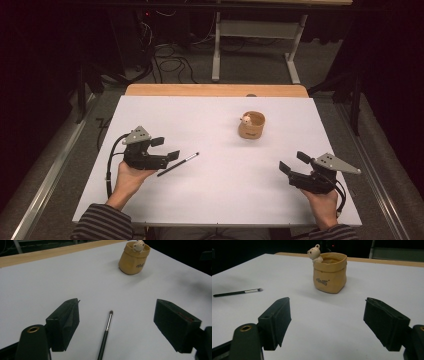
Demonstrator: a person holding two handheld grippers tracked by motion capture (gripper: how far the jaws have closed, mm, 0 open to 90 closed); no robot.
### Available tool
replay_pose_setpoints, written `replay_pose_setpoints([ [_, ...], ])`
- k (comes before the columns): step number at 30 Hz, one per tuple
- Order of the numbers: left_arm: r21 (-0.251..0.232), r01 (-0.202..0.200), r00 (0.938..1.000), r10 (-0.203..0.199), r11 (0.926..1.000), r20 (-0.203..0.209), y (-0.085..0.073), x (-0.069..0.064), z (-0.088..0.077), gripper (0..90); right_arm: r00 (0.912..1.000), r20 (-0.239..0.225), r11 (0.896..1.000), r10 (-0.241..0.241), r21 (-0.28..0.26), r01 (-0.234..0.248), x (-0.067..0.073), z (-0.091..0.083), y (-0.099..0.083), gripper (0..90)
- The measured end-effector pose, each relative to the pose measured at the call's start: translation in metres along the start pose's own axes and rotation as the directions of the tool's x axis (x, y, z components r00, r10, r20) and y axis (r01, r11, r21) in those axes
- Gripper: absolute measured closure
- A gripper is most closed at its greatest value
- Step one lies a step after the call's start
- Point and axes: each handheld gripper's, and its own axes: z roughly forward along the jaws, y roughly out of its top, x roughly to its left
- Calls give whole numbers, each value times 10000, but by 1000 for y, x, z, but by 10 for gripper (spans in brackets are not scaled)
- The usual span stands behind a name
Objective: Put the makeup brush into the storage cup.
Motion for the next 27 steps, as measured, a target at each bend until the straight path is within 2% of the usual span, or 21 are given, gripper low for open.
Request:
replay_pose_setpoints([
  [2,88,-95,9999,96,9999,-53,5,0,2,212,10000,-58,9999,24,-122,-25,0,-1,0,231],
  [12,255,-392,9992,393,9989,-47,17,-3,11,215,9999,-72,9999,75,-70,-76,0,0,0,232],
  [22,-6,-377,9992,378,9993,109,26,-8,26,217,9999,-98,9999,85,-53,-86,0,0,0,232],
  [27,-477,-462,9988,469,9978,122,32,-12,32,221,9999,-103,10000,57,-73,-58,0,-1,0,232],
])
